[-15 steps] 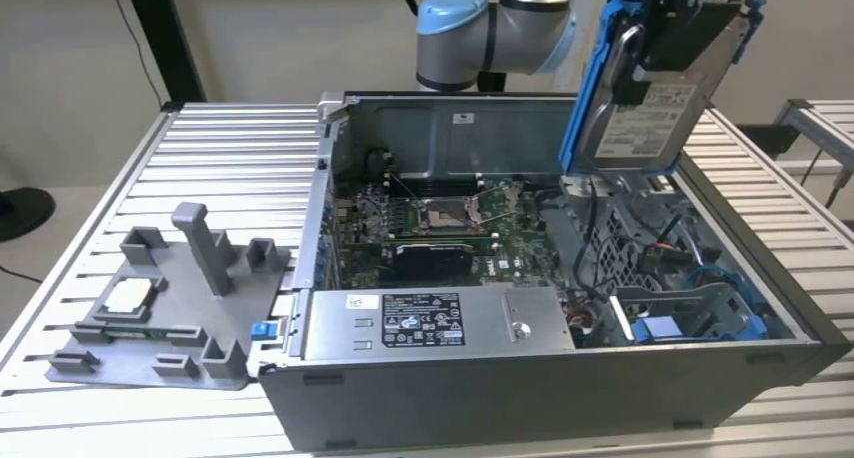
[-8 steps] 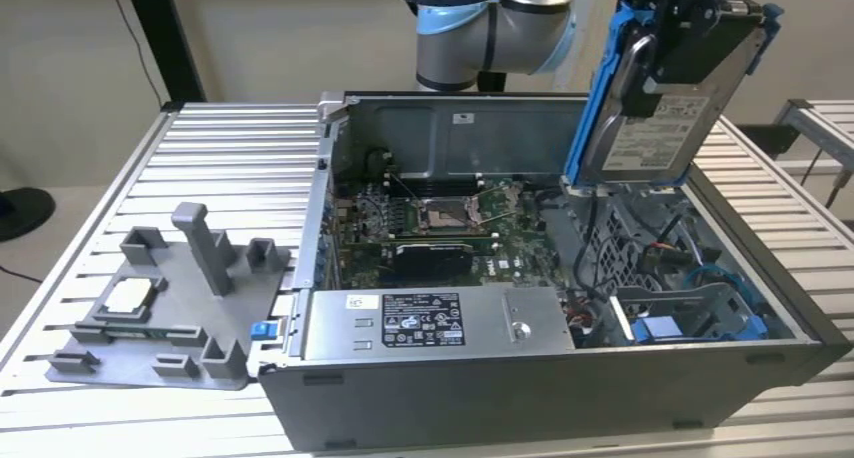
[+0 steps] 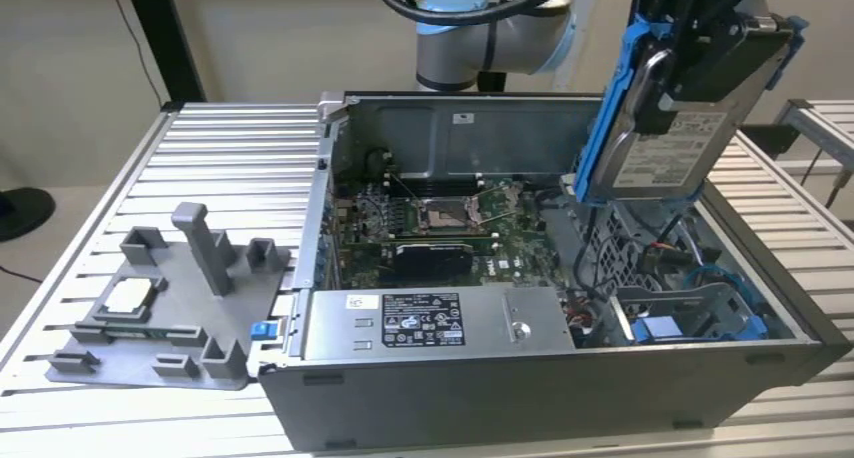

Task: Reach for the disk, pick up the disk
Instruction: 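Pick up the disk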

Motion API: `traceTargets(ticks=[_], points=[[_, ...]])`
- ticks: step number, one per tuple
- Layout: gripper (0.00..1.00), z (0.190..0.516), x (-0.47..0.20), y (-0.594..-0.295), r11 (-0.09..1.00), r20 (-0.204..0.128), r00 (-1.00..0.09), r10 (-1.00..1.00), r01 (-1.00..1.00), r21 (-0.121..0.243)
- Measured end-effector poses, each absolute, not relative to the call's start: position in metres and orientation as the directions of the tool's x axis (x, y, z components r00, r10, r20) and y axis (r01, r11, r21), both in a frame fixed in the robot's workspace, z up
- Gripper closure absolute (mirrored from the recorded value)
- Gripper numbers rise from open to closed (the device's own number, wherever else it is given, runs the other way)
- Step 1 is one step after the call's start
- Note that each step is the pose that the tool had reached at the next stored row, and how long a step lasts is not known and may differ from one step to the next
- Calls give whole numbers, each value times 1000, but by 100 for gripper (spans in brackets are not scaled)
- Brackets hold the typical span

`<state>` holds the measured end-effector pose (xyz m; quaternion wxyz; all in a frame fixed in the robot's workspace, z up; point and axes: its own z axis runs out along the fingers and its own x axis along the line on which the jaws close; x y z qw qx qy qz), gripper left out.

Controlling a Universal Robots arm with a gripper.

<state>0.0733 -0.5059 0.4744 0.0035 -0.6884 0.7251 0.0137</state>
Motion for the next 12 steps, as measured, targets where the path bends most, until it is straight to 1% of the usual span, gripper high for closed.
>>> traceTargets(ticks=[12], points=[[100,474,75,-542,52,-24,-52,-998,-998,20]])
